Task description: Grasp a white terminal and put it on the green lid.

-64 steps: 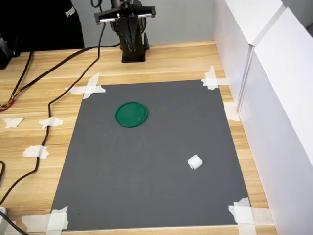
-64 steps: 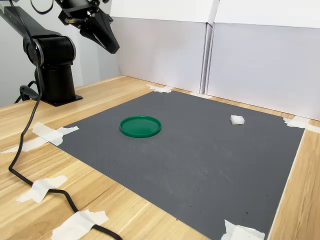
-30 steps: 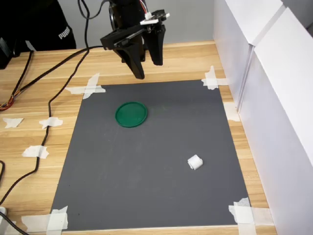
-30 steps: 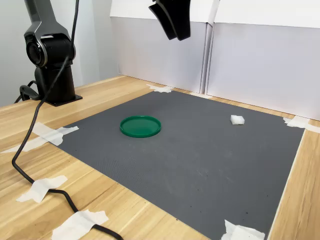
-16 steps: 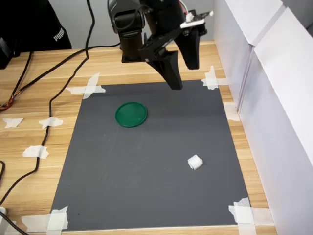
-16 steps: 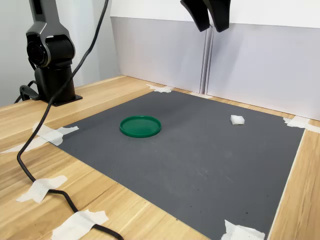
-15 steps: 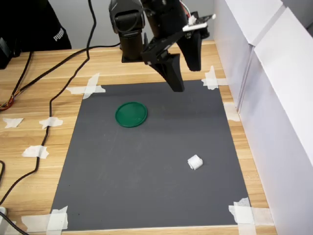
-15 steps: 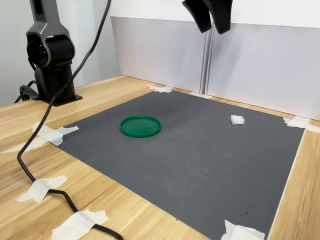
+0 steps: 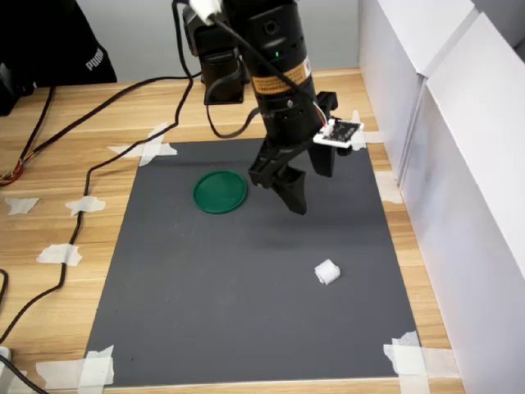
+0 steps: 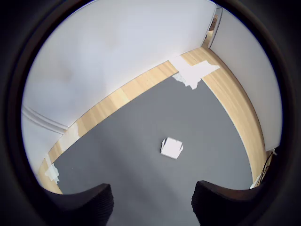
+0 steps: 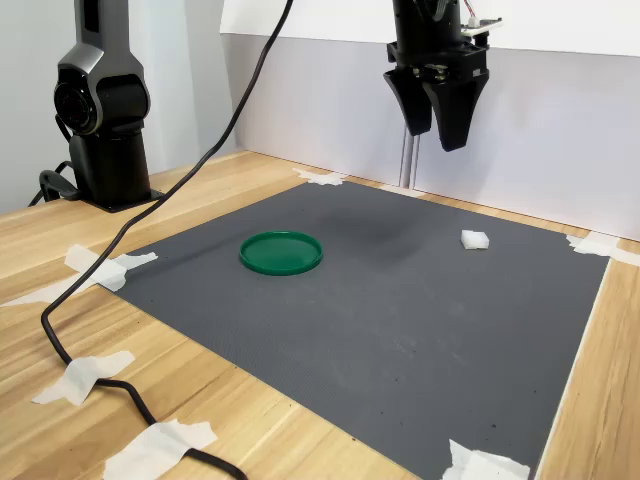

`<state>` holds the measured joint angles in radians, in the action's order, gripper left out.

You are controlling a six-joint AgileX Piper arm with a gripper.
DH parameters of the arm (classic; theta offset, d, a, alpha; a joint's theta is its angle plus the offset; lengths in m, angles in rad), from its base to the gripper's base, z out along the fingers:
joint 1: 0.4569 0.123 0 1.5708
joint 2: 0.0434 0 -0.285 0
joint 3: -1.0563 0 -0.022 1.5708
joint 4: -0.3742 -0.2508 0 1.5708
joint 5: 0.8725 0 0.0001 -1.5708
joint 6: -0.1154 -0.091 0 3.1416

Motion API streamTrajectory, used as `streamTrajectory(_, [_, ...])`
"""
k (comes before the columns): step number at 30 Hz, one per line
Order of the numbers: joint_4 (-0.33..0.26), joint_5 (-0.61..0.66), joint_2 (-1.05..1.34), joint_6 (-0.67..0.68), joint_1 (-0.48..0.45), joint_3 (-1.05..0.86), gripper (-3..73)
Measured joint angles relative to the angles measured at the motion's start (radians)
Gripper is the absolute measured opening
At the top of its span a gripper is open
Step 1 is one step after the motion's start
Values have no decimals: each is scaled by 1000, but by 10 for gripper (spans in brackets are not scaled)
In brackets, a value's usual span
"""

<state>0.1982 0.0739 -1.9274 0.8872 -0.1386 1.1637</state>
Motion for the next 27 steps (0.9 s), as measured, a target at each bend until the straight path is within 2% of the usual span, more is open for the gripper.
streamTrajectory(6, [-10, -83, -2, 44, 22, 0, 699])
streamTrajectory(13, [-19, -158, -10, 22, 69, 0, 686])
streamTrajectory(19, [35, -179, -72, -46, 70, 0, 684])
streamTrajectory(27, [76, -206, -161, -75, 70, 0, 684])
